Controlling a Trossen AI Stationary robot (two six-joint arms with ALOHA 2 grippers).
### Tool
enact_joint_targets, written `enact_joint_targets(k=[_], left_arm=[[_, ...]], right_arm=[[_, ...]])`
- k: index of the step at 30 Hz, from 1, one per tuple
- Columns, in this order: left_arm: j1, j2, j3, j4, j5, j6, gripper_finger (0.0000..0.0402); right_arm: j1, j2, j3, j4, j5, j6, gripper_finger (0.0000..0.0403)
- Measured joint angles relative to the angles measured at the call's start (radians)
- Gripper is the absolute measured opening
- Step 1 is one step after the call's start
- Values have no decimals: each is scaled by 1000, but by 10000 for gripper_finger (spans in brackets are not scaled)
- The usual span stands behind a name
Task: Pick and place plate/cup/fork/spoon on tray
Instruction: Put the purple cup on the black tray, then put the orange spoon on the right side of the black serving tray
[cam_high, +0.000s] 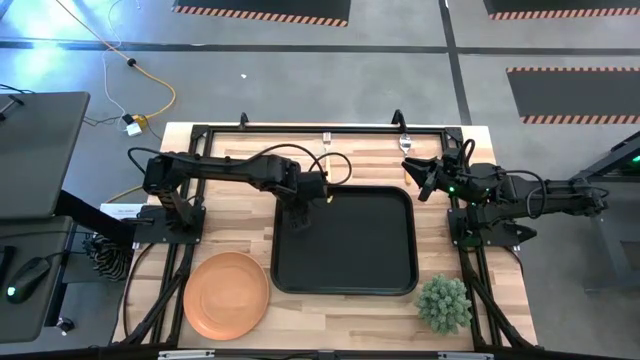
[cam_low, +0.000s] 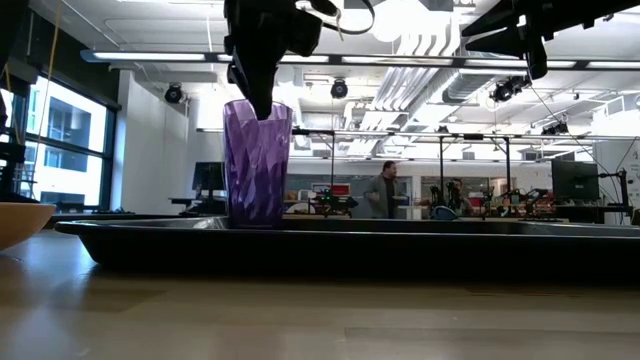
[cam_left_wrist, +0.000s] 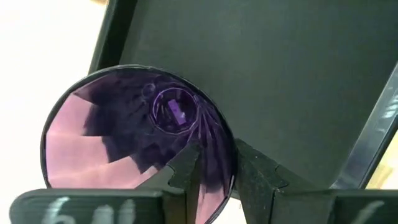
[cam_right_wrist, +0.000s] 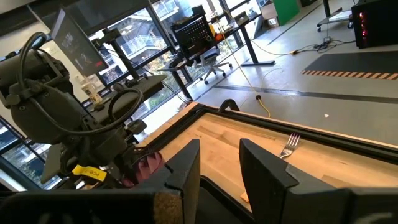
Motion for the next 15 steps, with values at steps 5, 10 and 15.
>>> enact_joint_targets(k=[5,10,15], left_arm=[[2,0,1,0,-2,-1,106],[2,0,25,-1,-2,-2,117],[2,0,68,-5,9,-2,117]], right_arm=[[0,0,0,0,0,0,103],[0,0,0,0,0,0,103],[0,0,0,0,0,0,103]])
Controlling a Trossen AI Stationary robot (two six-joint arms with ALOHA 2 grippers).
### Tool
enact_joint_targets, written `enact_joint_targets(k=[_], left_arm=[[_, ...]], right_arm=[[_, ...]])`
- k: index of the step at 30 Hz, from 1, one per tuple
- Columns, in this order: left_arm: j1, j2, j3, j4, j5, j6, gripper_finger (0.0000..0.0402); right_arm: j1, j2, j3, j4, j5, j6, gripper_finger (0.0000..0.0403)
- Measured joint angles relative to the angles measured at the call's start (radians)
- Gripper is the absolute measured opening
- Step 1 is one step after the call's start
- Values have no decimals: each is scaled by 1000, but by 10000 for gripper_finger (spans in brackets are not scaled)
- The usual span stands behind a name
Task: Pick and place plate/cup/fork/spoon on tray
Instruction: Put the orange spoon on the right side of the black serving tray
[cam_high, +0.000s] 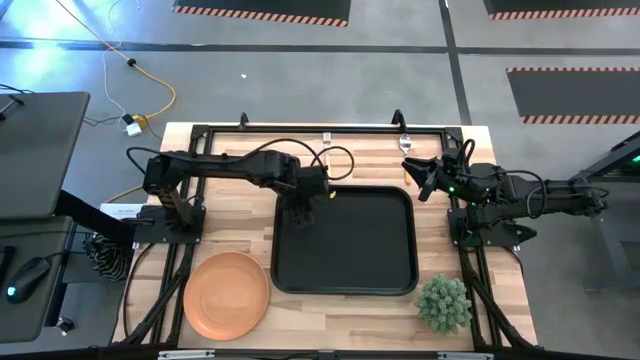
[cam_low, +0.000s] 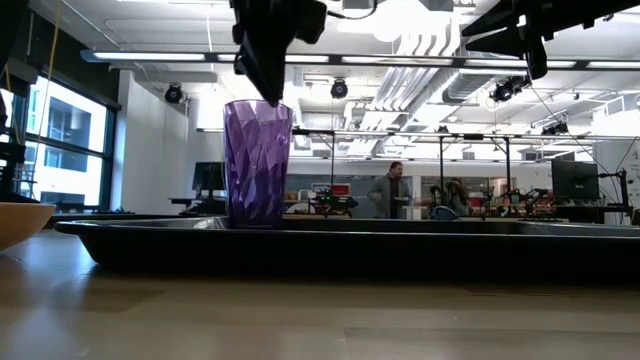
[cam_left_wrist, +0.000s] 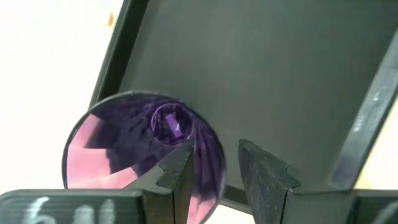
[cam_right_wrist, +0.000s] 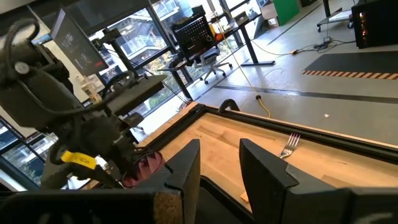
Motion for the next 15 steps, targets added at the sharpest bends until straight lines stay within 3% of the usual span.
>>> enact_joint_targets(k=[15], left_arm=[[0,-28,150,-146,31,48,117]], right_arm=[[0,0,0,69,0,-15,103]])
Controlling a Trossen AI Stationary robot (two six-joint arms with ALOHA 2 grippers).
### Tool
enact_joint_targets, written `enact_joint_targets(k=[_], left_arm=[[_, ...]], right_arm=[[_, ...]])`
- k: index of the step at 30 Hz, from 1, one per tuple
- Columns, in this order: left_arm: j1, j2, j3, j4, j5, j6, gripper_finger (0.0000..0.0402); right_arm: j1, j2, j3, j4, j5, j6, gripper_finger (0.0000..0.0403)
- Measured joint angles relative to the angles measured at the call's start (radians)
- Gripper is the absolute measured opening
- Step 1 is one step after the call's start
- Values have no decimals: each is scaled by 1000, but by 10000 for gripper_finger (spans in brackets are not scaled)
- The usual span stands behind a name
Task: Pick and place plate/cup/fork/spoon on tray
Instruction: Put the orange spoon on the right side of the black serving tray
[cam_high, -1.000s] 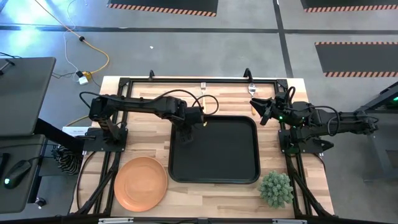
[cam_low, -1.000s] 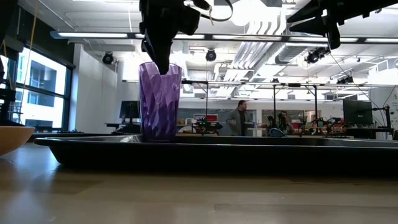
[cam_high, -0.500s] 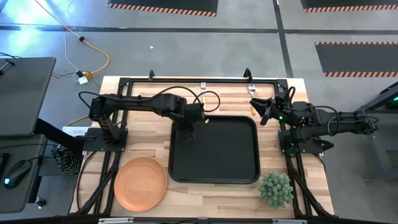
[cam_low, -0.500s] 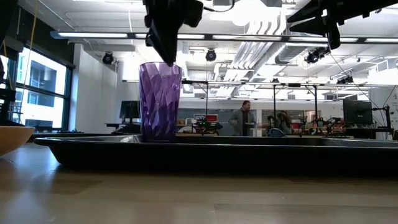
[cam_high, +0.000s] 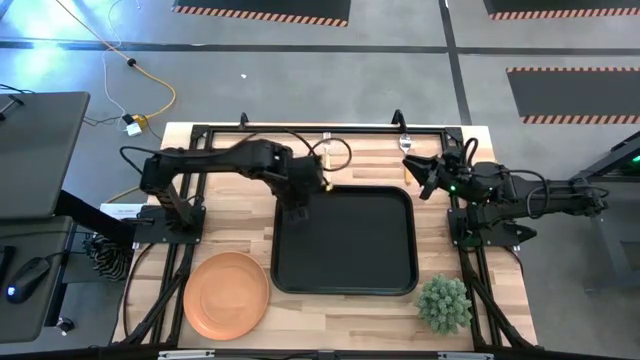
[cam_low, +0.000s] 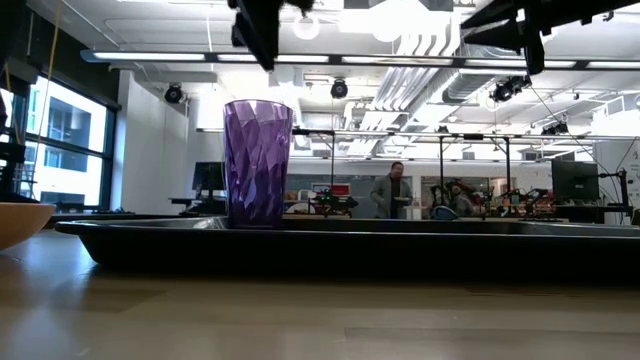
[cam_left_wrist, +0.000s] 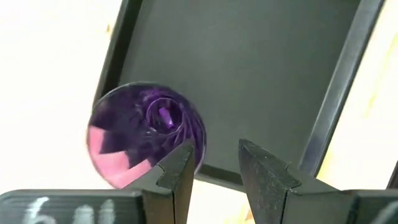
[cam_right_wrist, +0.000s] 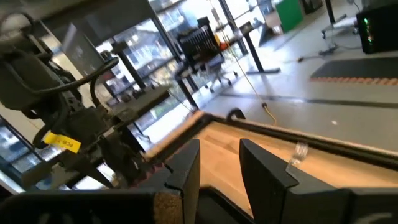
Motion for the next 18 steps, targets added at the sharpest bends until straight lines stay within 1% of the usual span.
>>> enact_joint_targets(k=[3,9,13,18], left_arm=[[2,-48,9,5,-49,36,117],[30,-156,9,4,-124,42,117],[44,-233,-2,15,-163,49,117],[52,-318,-42,34,-236,49,117]], right_arm=[[0,0,0,74,4,-51,103],[-4,0,0,169,16,-150,103],[-29,8,43,114,52,-152,103],[-79,55,176,-64,55,-191,103]])
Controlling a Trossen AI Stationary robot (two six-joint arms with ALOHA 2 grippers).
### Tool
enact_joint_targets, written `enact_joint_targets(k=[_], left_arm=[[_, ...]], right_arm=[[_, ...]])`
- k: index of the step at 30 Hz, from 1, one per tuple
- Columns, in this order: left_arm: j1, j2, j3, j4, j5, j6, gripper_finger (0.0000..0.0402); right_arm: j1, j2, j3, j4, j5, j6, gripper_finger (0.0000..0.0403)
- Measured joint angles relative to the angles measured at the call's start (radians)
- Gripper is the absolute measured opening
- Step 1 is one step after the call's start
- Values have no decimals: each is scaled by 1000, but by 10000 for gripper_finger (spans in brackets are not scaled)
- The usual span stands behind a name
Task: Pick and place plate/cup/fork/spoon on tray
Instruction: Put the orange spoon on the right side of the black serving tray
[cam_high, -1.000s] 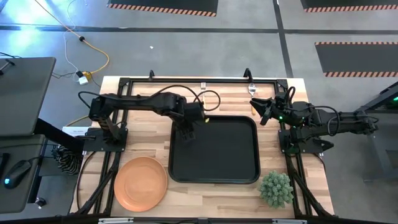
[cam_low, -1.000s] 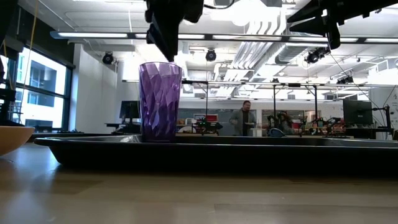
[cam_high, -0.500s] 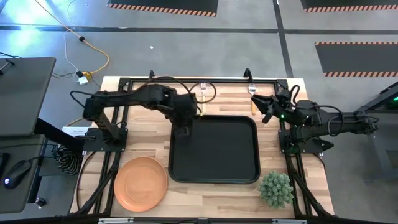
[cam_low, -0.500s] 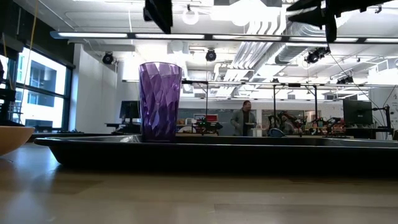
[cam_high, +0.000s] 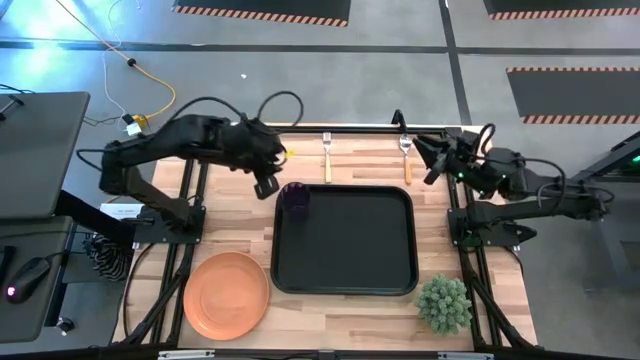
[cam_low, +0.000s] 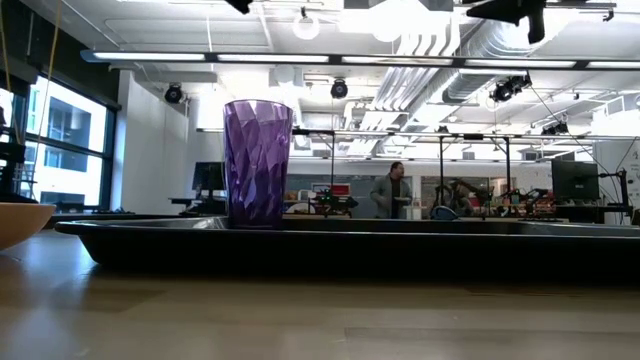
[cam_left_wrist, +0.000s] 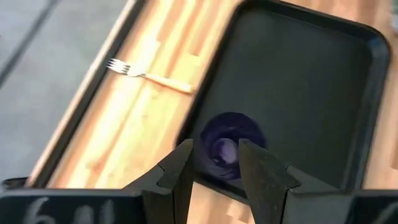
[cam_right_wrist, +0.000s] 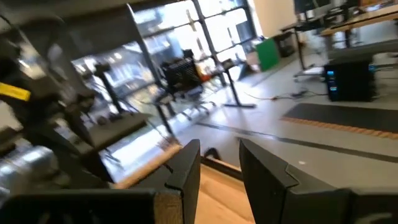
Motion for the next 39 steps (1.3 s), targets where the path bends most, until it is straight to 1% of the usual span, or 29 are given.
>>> enact_joint_targets(k=[2,5,10,13,16,21,26,30,34,36,39], left_arm=[[0,-29,-28,31,-26,0,117],[-1,-74,-86,48,-27,0,117],[-1,-151,-224,109,-28,-9,117],[6,-202,-314,148,-28,-18,117],[16,-249,-398,192,-27,-27,117],[36,-319,-509,256,-26,-45,117],[55,-367,-569,271,-24,-44,117],[66,-391,-582,275,-24,-44,117],[67,-409,-582,282,-24,-37,117],[66,-417,-582,286,-24,-36,117],[67,-423,-582,312,-24,-33,117]], right_arm=[[-26,29,65,-96,0,-9,103],[-72,79,172,-248,-3,-1,103],[-156,179,345,-498,-13,82,103],[-209,235,430,-633,-68,134,103],[-259,282,481,-730,-139,179,103],[-325,351,492,-826,-215,230,103],[-380,428,492,-887,-293,255,103],[-421,493,492,-890,-361,254,103],[-456,554,492,-903,-387,253,105],[-474,584,492,-914,-401,252,111],[-499,633,492,-929,-412,226,131]])
